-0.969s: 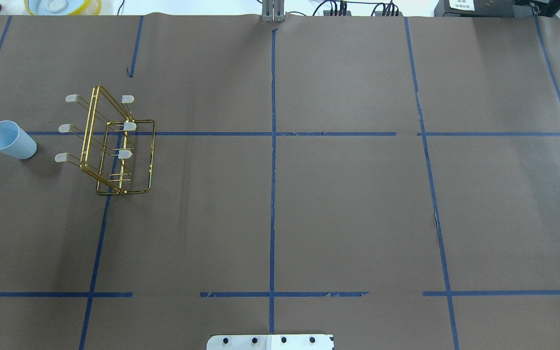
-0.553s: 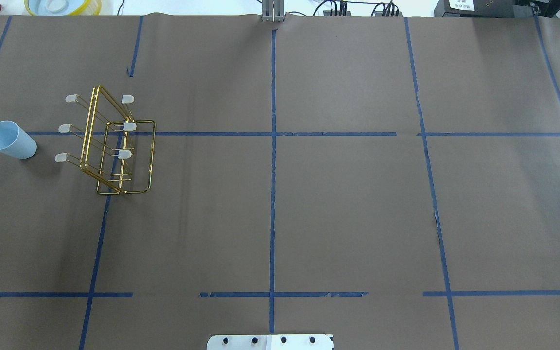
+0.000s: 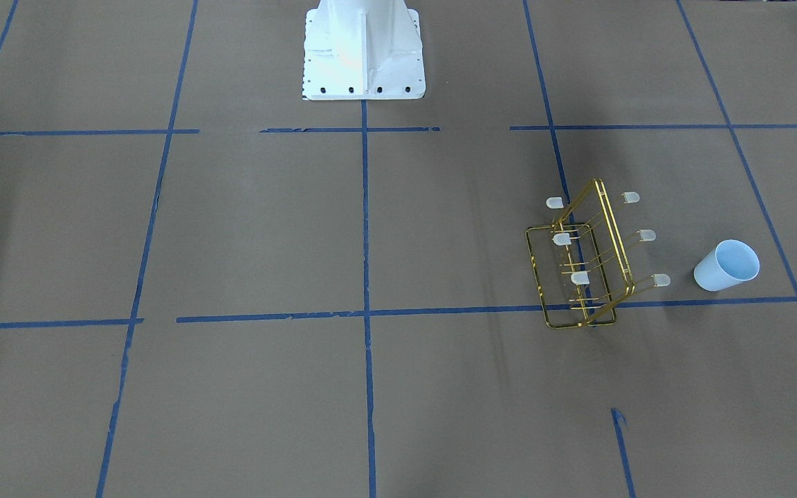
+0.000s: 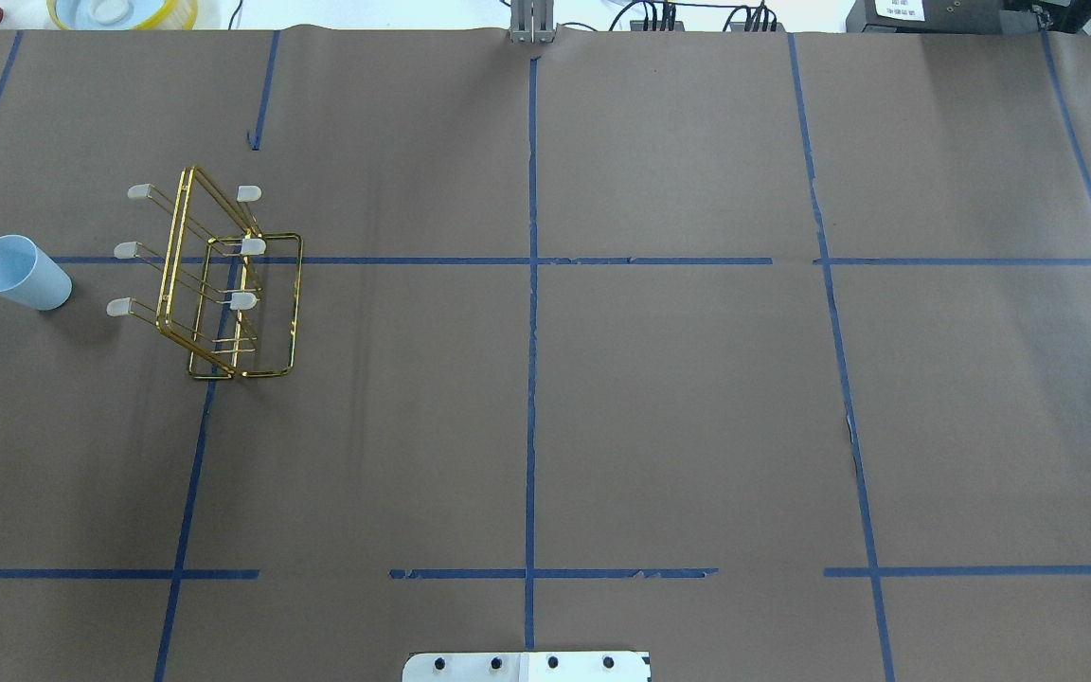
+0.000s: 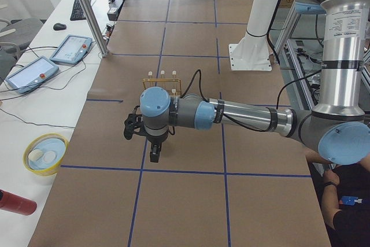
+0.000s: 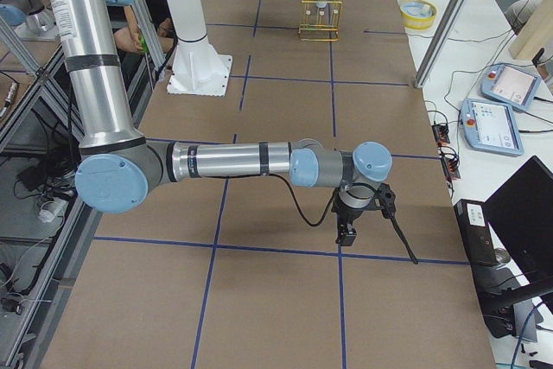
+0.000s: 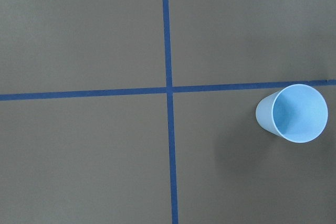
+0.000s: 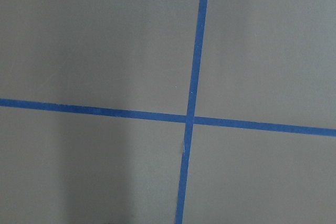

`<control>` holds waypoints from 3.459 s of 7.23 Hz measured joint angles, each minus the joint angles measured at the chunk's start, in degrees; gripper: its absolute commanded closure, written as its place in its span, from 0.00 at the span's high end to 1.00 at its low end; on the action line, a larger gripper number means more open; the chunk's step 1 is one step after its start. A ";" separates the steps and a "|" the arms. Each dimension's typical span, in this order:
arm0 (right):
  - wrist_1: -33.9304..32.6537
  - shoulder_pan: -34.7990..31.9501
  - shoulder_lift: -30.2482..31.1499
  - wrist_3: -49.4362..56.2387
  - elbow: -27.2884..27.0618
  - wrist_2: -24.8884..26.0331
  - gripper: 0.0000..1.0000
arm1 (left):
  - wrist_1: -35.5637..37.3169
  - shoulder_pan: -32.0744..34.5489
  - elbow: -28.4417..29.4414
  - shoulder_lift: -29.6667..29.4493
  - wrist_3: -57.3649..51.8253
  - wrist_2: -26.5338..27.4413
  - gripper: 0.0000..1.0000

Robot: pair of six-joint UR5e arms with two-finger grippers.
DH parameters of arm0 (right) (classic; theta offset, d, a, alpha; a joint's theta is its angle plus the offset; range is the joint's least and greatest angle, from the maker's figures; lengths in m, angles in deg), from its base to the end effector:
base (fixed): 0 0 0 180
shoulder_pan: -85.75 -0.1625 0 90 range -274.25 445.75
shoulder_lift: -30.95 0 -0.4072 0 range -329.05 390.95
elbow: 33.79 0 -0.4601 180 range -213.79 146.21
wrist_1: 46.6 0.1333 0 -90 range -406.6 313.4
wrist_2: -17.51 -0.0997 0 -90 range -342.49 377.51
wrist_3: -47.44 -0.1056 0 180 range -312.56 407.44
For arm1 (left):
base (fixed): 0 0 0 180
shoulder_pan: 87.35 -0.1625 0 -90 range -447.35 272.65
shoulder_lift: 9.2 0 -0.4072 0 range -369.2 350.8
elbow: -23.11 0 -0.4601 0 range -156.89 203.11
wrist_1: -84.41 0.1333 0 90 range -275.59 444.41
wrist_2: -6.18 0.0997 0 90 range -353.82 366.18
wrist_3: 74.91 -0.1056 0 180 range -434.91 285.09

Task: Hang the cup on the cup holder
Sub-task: 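Move the left gripper toward the light blue paper cup, then close the left gripper on the rim of the light blue cup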

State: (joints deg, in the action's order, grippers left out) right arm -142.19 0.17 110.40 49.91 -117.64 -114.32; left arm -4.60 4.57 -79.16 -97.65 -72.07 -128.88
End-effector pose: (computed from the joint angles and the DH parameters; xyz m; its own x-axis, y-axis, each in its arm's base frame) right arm 0.0140 -0.6343 0.6083 0.7400 -0.0865 0.6671 0.1090 0.9940 0.0080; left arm -0.0770 -0.5497 0.5406 0.7075 0.0470 -0.7052 0.0682 0.9886 0.1342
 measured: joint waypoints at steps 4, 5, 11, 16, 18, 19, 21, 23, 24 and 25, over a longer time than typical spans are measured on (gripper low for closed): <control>-0.01 0.00 0.00 0.00 0.00 0.00 1.00 | -11.57 -5.02 -6.38 2.65 17.05 10.55 1.00; 0.02 -0.02 0.00 0.00 0.00 0.00 1.00 | -14.56 -8.98 -8.07 3.82 22.31 13.24 1.00; 0.04 -0.03 0.00 0.00 0.00 0.00 1.00 | -42.42 -33.21 -11.14 14.90 52.40 35.32 1.00; 0.01 0.00 0.00 0.00 0.00 0.00 1.00 | -51.89 -49.70 -4.30 16.06 72.69 58.54 1.00; 0.03 -0.02 0.00 0.00 0.00 0.00 1.00 | -51.92 -55.61 -1.42 14.68 78.17 67.78 1.00; 0.05 -0.03 0.00 0.00 0.00 0.00 1.00 | -51.81 -58.14 1.06 12.97 80.49 71.68 1.00; 0.01 -0.03 0.00 0.00 0.00 0.00 1.00 | -51.44 -61.29 5.79 9.97 83.65 78.87 1.00; 0.03 -0.03 0.00 0.00 0.00 0.00 1.00 | -51.29 -62.11 9.05 8.37 84.49 86.20 1.00; 0.05 -0.03 0.00 0.00 0.00 0.00 1.00 | -51.28 -62.21 11.48 7.09 85.22 89.19 1.00; 0.05 -0.03 0.00 0.00 0.00 0.00 1.00 | -51.27 -62.26 13.35 5.99 86.14 90.46 1.00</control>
State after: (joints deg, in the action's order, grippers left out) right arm -142.14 0.15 110.40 49.90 -117.64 -114.32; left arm -55.87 -57.69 -65.81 -91.66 14.07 -38.42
